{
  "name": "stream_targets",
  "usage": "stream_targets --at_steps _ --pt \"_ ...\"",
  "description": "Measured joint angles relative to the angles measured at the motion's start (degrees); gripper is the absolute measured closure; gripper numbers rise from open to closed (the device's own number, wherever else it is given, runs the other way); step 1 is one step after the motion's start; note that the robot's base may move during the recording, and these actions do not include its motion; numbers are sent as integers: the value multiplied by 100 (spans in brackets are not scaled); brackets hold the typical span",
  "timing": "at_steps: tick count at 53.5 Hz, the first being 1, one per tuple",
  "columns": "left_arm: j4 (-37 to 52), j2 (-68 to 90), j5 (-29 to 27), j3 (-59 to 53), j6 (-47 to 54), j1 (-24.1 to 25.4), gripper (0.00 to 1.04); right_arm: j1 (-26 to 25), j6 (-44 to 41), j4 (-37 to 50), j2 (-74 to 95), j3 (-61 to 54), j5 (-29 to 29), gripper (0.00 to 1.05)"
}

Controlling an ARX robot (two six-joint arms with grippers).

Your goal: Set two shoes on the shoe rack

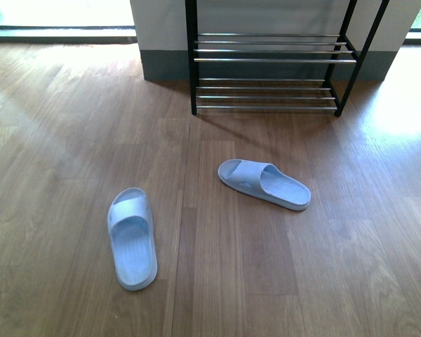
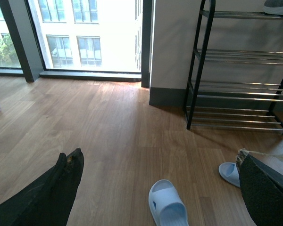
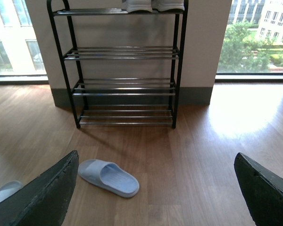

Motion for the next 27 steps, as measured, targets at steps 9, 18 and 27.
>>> stream_targets --at_steps 9,18,27 --pt "0 -2 -2 0 2 0 9 0 0 0 0 0 0 9" --pt "0 -2 2 0 0 0 9 0 0 0 0 0 0 9" --pt "0 0 -7 0 -2 0 9 0 0 0 0 0 -2 9"
